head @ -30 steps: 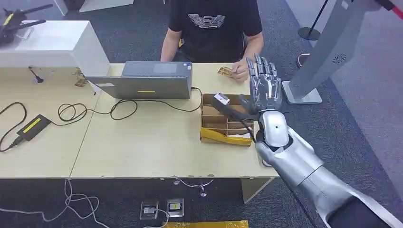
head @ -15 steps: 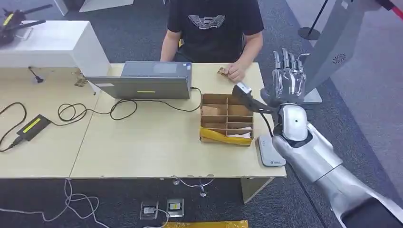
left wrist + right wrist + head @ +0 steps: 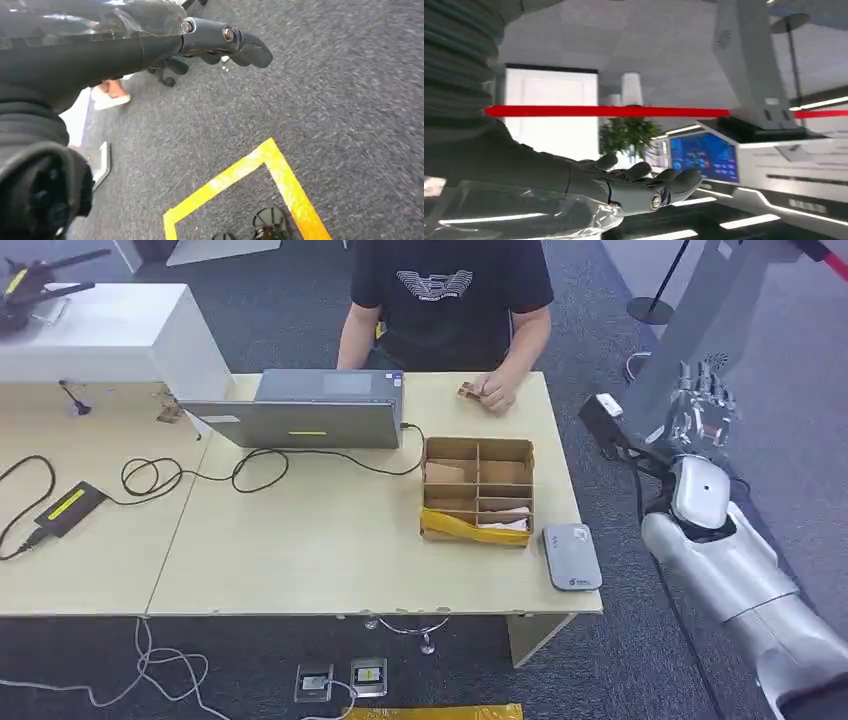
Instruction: Pass the card to the sensor for recognition and then transmit it.
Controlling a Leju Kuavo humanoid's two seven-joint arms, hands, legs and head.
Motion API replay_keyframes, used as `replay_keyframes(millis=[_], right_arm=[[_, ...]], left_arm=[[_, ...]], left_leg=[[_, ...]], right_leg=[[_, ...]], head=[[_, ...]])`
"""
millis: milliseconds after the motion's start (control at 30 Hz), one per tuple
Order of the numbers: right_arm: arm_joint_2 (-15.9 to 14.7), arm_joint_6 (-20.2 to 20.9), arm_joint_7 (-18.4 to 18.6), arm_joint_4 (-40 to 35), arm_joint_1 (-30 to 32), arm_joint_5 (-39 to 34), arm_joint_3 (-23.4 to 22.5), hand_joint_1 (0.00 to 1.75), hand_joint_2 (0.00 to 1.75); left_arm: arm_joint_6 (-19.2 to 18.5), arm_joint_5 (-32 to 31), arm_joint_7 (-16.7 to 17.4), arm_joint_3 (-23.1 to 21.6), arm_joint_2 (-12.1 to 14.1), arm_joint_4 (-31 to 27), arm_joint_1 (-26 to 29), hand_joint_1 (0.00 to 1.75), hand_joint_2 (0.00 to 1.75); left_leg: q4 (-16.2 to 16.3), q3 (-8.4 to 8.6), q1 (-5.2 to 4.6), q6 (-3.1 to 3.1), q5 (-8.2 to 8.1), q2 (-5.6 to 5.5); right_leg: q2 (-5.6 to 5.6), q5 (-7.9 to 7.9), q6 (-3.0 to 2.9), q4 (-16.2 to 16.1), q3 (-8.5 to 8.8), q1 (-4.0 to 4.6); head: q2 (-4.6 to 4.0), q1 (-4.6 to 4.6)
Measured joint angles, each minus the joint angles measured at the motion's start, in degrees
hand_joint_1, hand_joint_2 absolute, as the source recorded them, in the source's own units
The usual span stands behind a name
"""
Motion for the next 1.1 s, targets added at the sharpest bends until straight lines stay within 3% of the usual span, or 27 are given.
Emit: replay_keyframes(millis=[333,767,800,1100], right_arm=[[-3.91,0.22,0.28,5.79,3.53,-1.18,-7.37,0.00,1.75],[-3.34,-2.84,0.24,12.94,9.47,-3.50,-19.76,0.00,1.75],[-3.34,-3.21,0.24,13.39,9.99,-4.08,-20.80,0.00,0.00],[-3.76,-7.04,0.15,16.94,18.08,-15.22,-30.10,0.00,0.00]], left_arm=[[0.00,0.61,0.00,3.12,0.02,0.04,1.31,0.00,0.00],[0.02,1.64,0.11,6.71,0.04,0.04,2.03,0.00,0.00],[0.02,1.68,0.11,6.95,0.04,0.04,2.06,0.00,0.00],[0.02,1.81,0.11,8.70,0.04,0.04,2.15,0.00,0.00]], left_leg=[[0.00,-0.01,0.00,0.02,-0.02,-0.01],[-0.01,-0.05,0.01,0.03,-0.02,-0.05],[-0.01,-0.04,0.00,0.03,-0.02,-0.07],[-0.01,-0.05,0.00,0.04,-0.05,-0.13]], right_leg=[[-0.02,0.00,0.00,-0.01,0.01,0.00],[-0.11,0.00,0.00,-0.01,0.00,0.01],[-0.11,0.00,0.00,-0.01,-0.01,0.01],[-0.13,-0.02,0.00,-0.05,0.00,0.00]], head=[[-0.02,0.00],[0.00,0.00],[-0.02,-0.02],[0.00,-0.04]])
